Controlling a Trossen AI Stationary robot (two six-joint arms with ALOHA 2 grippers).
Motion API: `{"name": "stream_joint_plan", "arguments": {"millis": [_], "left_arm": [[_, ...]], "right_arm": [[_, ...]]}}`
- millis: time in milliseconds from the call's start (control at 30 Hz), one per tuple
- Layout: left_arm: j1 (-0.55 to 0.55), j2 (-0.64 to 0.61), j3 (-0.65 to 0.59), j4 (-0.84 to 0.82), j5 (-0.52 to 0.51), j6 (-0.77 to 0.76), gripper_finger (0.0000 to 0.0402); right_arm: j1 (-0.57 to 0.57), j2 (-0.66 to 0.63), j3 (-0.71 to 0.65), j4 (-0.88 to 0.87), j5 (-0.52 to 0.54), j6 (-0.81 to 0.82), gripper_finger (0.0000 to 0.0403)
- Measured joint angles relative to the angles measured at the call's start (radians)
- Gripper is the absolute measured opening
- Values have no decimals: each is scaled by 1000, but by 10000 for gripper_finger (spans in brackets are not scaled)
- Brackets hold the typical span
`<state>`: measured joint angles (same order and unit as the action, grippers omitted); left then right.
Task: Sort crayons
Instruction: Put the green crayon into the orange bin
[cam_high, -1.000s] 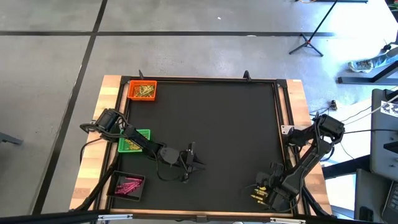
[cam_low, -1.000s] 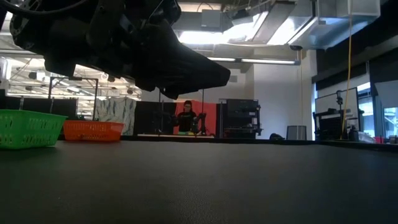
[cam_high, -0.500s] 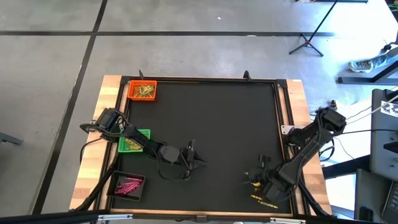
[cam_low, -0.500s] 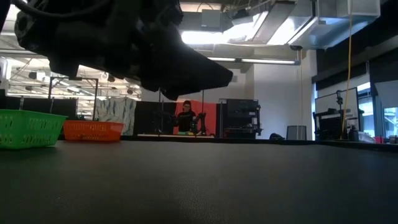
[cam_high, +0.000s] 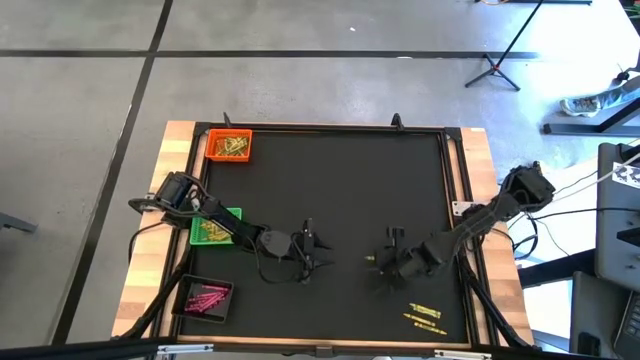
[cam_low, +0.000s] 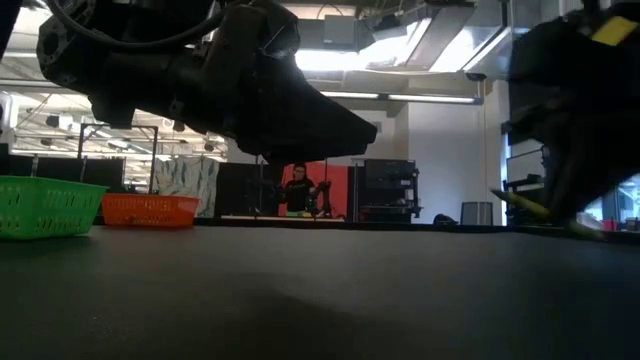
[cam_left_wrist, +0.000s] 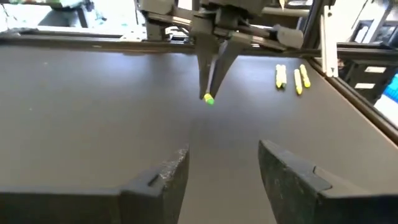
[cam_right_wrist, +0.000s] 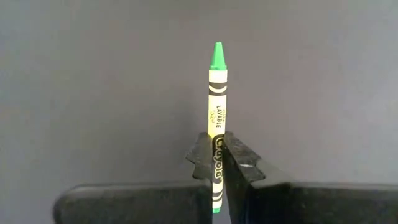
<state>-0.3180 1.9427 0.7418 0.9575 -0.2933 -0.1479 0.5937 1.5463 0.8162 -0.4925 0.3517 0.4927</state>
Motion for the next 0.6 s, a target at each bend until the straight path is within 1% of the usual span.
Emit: {"name": "stream_joint_plan", "arguments": {"millis": [200,300,467,533,600], "left_arm": [[5,0,0,1,-9,87,174],[23,0,0,5,-11,97,174],[62,0,0,28,-11,104,173],[80,0,0,48,-12,106,173],[98,0,0,69,-12,105,173]], "right_arm": [[-109,-118,-146,310,-1,-161,8],[-160,-158,-255,570,9,-221,8],[-229,-134,-422,1078,8,-335,9],[-248,-116,-465,1225,8,-381,9],[-261,-87,-481,1348,7,-435,9]]}}
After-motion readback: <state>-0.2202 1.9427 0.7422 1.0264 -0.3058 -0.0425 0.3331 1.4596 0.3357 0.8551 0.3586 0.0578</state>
